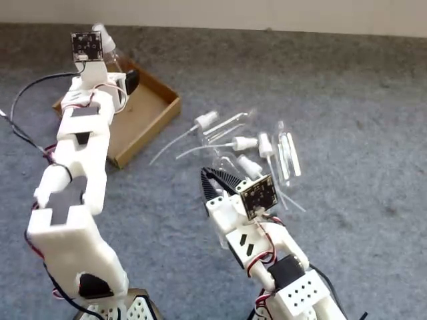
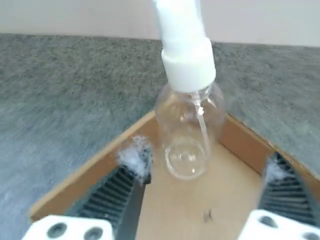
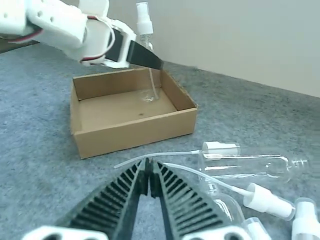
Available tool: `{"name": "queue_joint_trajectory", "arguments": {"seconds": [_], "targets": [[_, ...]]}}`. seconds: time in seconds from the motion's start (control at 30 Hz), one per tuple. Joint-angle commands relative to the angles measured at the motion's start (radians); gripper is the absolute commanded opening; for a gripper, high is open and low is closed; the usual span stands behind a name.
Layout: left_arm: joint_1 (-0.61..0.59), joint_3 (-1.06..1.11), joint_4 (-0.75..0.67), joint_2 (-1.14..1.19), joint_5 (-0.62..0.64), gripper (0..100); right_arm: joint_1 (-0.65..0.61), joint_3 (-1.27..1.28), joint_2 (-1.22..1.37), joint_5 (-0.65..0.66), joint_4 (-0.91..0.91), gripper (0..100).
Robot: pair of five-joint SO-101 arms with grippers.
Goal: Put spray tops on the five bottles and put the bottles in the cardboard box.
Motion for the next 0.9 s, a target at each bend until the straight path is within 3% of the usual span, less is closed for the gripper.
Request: {"name": "queue_joint_trajectory", "arguments": {"seconds": [0.0, 0.27, 0.5, 0.7, 0.87], "targets": [[-0.007, 0.048, 0.095, -0.179, -0.006, 32, 0.085, 0.171, -0.007, -0.006, 0.010, 0.8], [-0.001, 0.286, 0.232, -0.469, -0.006, 32, 0.162, 0.171, -0.008, -0.008, 0.010, 0.8], [0.041, 0.423, 0.528, -0.779, -0.006, 32, 0.268, 0.170, -0.010, -0.009, 0.001, 0.8], [0.229, 0.426, 0.882, -0.974, -0.003, 32, 0.269, 0.170, -0.010, -0.009, 0.001, 0.8], [0.360, 0.424, 1.011, -1.018, 0.077, 32, 0.271, 0.170, -0.010, -0.009, 0.001, 0.8]]}}
